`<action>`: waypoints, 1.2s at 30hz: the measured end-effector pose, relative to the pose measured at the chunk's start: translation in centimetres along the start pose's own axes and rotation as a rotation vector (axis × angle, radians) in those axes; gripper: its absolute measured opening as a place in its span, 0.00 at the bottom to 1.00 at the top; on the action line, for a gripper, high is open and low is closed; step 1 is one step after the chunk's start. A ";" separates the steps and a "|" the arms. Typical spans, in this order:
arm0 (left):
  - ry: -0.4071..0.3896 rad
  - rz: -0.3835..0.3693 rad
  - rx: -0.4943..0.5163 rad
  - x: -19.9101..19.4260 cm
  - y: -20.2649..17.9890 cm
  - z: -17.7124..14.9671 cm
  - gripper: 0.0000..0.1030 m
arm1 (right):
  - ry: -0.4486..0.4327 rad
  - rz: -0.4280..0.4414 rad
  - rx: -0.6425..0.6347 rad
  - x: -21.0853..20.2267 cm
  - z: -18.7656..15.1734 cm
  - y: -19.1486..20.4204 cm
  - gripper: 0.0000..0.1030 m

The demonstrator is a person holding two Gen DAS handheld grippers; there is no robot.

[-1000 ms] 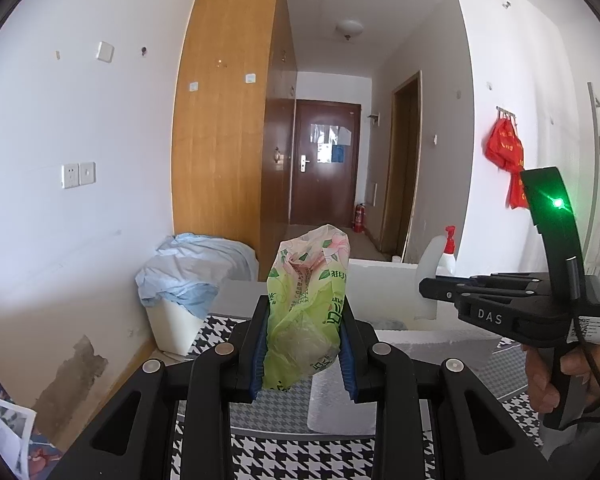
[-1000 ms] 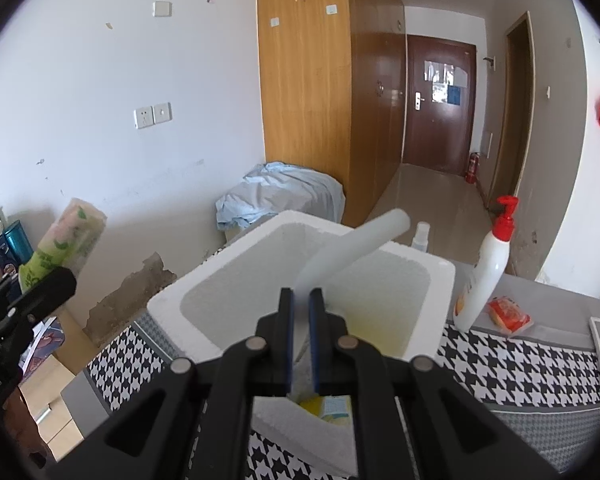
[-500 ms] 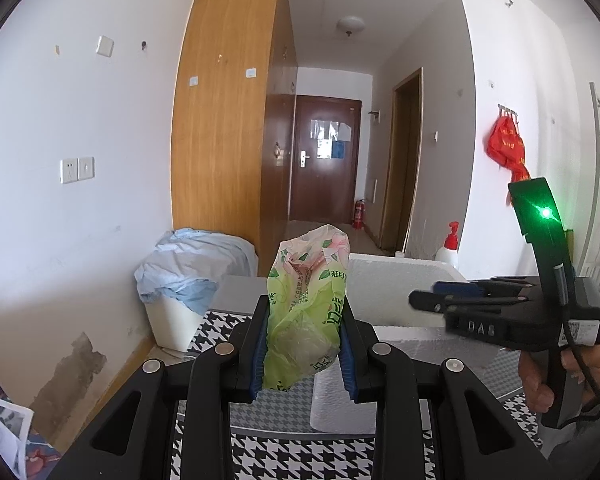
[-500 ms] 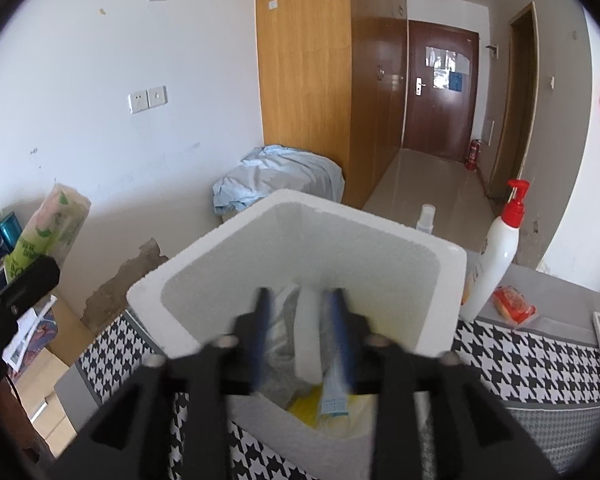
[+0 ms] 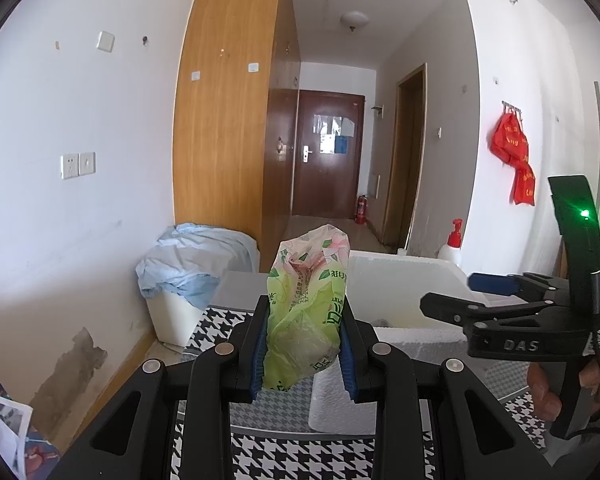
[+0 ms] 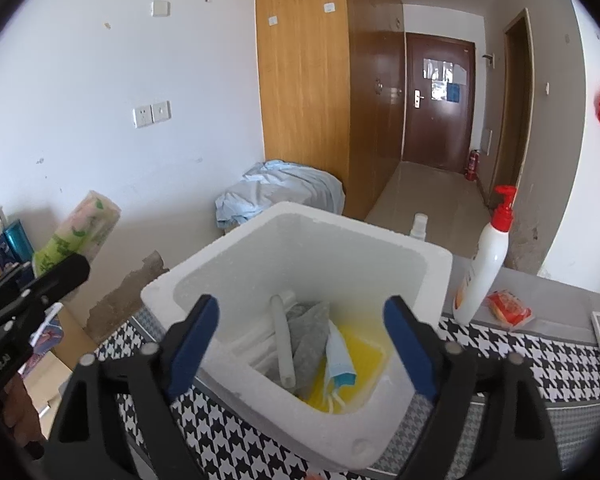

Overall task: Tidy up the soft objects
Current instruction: 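Lower the foam tube into the foam box and open the right tool, then lower the packet into the foam box and open the left tool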

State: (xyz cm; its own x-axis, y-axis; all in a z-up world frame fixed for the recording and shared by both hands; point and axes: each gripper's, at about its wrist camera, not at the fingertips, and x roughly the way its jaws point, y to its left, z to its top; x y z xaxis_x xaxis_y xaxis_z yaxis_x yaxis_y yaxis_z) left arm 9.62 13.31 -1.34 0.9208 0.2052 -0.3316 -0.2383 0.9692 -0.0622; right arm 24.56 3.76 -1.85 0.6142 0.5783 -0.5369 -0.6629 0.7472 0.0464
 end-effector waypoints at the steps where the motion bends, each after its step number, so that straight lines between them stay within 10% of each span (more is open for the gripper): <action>1: -0.001 -0.001 0.003 0.0 -0.1 0.0 0.31 | -0.004 0.002 0.008 -0.2 0.0 -0.1 0.98; 36: 0.032 -0.129 0.051 3.3 -3.5 1.5 0.31 | -0.061 -0.112 0.075 -5.2 -2.3 -5.0 0.99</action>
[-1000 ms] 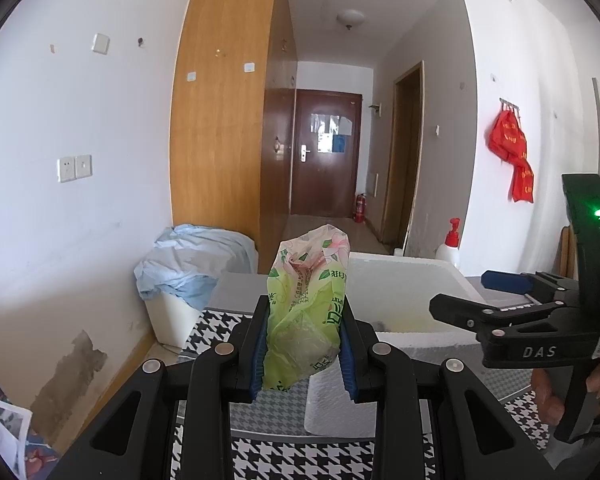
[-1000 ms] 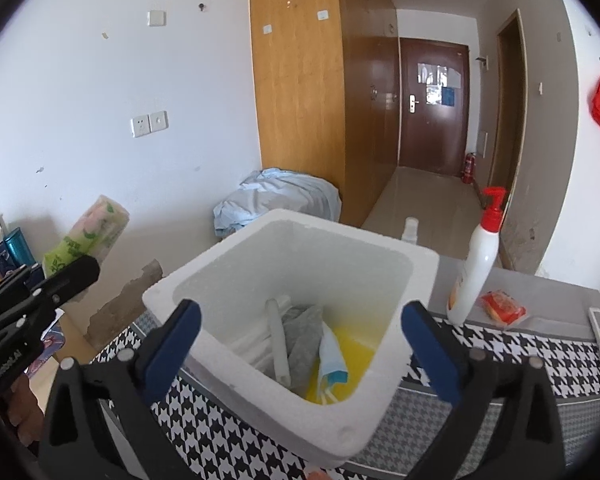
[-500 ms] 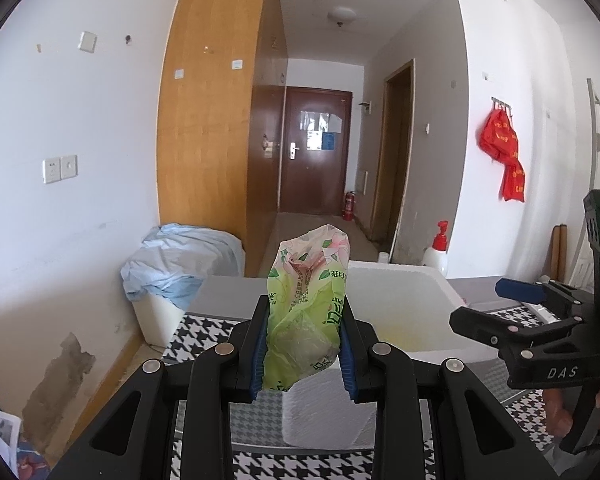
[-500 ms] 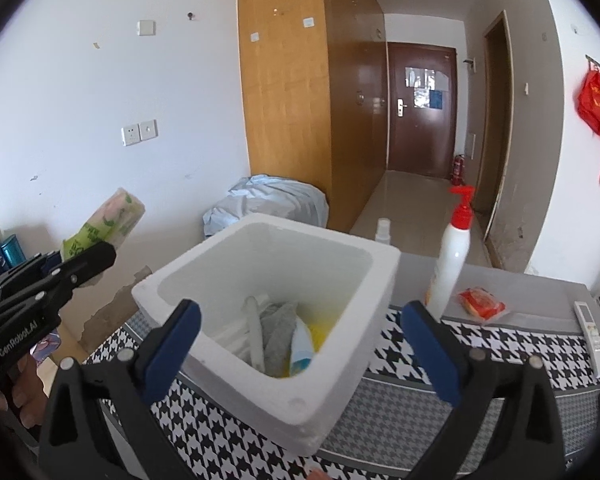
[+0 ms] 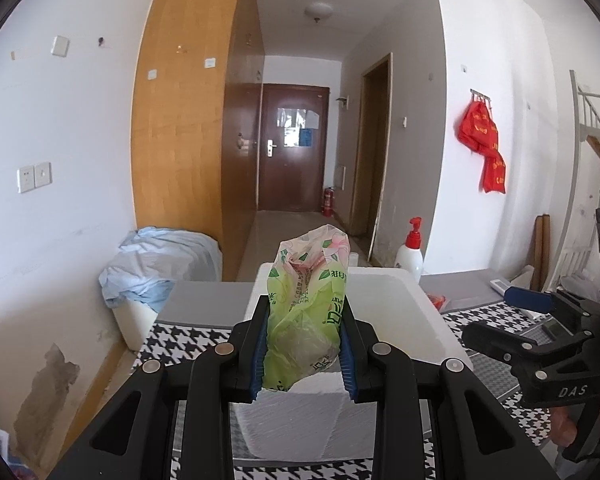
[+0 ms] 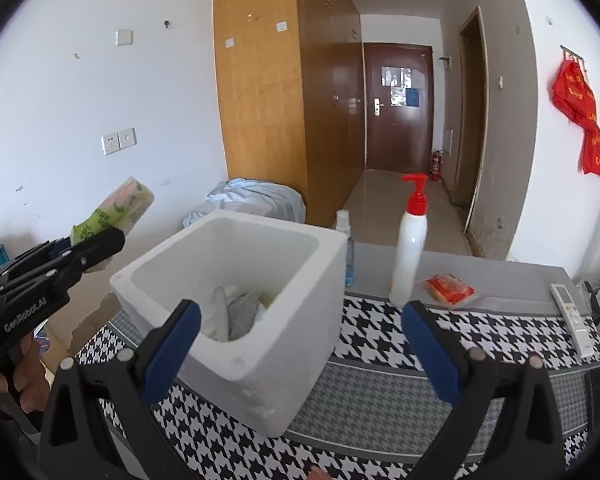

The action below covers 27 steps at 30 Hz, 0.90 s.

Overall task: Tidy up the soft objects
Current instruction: 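Lower the packet into the foam box and open the left tool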

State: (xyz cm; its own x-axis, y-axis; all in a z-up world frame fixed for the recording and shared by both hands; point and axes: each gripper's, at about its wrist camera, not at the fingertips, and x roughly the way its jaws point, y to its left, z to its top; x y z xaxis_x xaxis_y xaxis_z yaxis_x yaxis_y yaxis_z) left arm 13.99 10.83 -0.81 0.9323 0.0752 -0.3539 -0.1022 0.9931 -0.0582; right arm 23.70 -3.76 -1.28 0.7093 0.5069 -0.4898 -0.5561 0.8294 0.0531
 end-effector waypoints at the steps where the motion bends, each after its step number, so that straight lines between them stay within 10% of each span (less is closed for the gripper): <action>1: 0.004 -0.006 0.000 0.2 -0.1 0.0 0.31 | 0.000 -0.005 0.000 -0.1 -0.1 -0.1 0.99; 27: 0.088 -0.051 0.039 4.2 -3.1 0.7 0.31 | 0.006 -0.093 0.053 -1.6 -2.1 -3.8 0.99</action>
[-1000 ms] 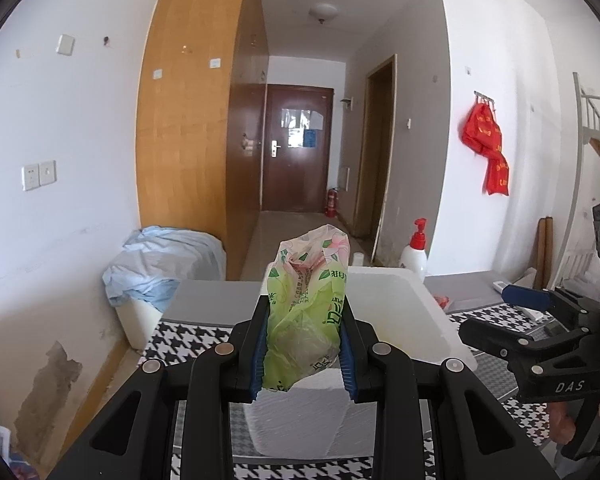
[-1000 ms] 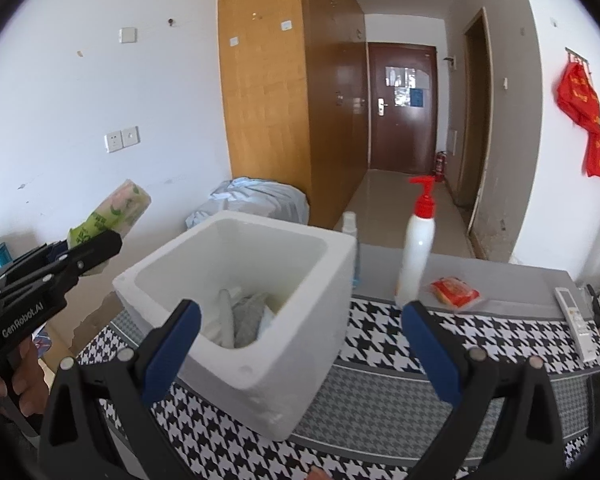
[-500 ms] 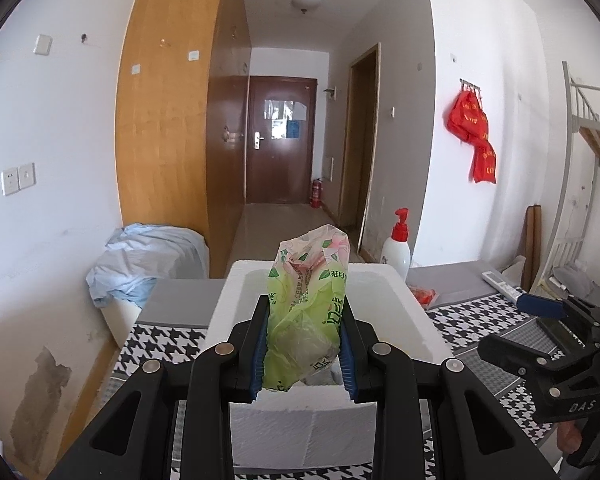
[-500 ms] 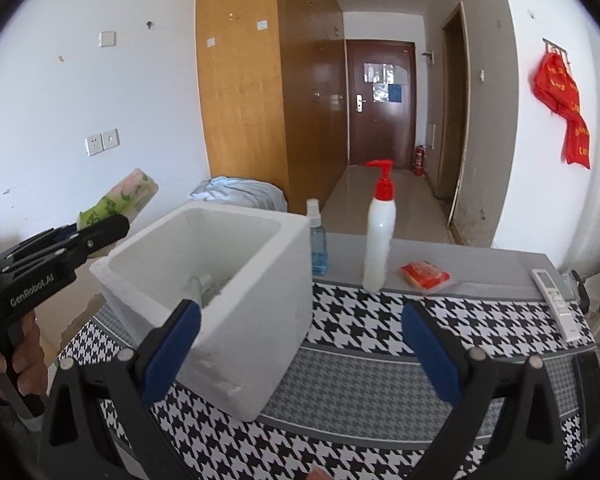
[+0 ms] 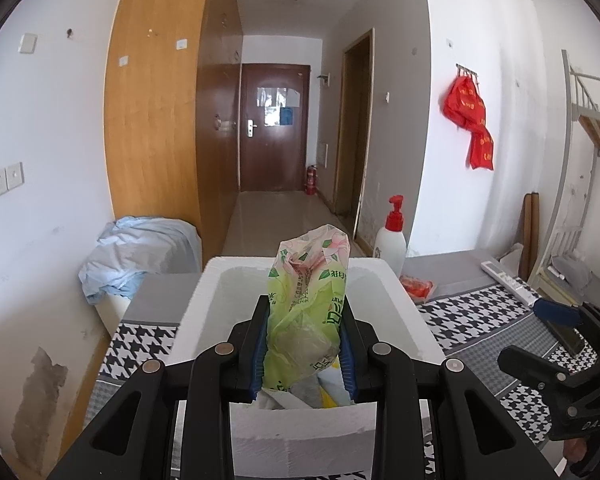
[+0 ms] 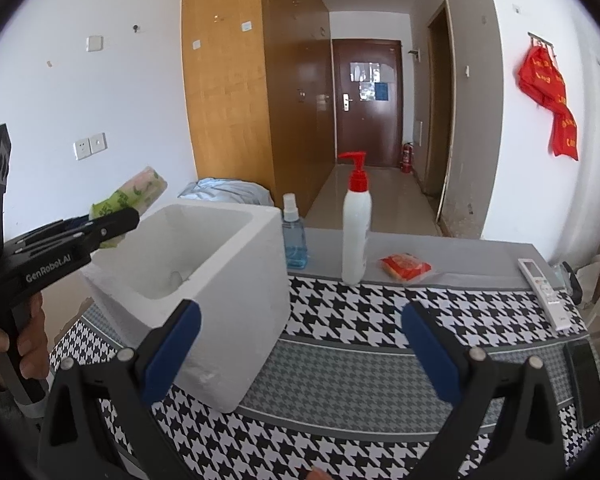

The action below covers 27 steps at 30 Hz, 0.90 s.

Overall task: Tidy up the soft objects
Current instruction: 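Lower the packet into the foam box and open the left tool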

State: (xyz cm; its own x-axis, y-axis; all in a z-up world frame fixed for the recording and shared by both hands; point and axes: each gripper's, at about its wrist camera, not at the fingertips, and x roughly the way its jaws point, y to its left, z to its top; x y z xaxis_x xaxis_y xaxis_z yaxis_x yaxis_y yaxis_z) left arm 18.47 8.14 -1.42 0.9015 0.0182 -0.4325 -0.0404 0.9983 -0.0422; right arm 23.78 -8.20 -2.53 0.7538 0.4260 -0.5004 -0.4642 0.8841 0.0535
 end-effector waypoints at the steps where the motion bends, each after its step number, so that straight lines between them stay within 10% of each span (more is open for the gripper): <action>1: 0.006 -0.002 0.003 0.2 -0.2 0.0 0.31 | 0.001 -0.002 0.003 0.0 0.0 -0.2 0.99; 10: 0.030 0.026 0.033 1.7 -1.4 0.4 0.37 | -0.002 -0.024 0.018 -0.6 -0.4 -1.4 0.99; 18: -0.017 0.049 0.060 1.1 -1.9 0.2 0.97 | -0.011 -0.027 0.026 -1.0 -0.5 -1.9 0.99; 27: -0.061 0.041 0.033 -1.1 -2.2 0.1 0.99 | -0.021 -0.012 0.026 -2.0 -0.8 -1.7 0.99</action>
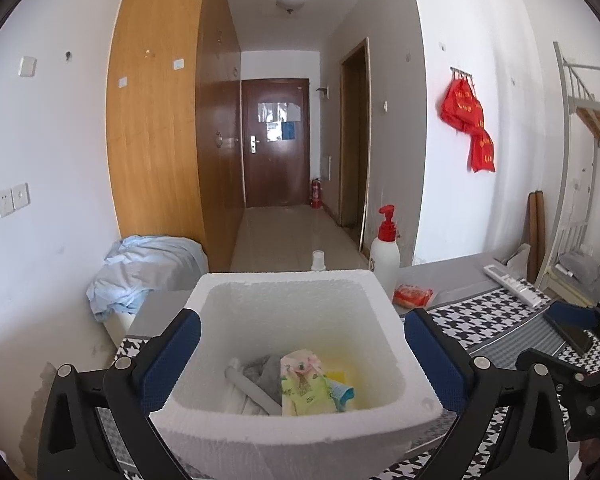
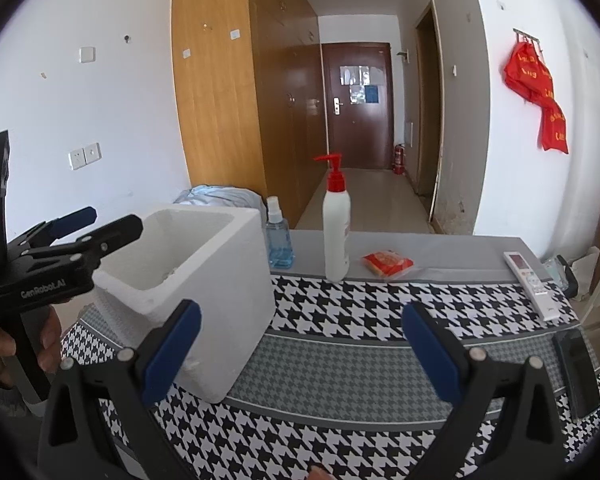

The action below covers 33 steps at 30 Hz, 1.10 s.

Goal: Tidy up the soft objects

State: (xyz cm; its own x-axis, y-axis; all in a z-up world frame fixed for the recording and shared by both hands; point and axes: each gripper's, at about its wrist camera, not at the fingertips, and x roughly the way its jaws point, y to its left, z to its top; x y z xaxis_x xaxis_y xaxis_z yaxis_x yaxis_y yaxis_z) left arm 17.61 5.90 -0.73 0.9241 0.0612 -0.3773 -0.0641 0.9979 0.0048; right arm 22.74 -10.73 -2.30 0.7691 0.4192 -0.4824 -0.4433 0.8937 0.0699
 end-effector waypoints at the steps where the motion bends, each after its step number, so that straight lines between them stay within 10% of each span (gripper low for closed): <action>1: -0.001 0.004 -0.002 -0.3 0.0 0.0 0.99 | -0.002 0.000 0.000 -0.2 0.0 0.0 0.99; 33: -0.132 0.014 -0.048 -10.6 -1.6 -2.5 0.99 | -0.142 0.029 -0.048 -7.5 -0.7 2.2 1.00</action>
State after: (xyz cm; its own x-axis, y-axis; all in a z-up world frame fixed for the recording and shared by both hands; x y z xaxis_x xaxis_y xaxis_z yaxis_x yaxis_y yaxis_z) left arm 6.95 3.57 0.95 0.9643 0.0803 -0.2522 -0.0923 0.9951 -0.0360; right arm 15.60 -12.02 0.85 0.8114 0.4665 -0.3521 -0.4853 0.8735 0.0390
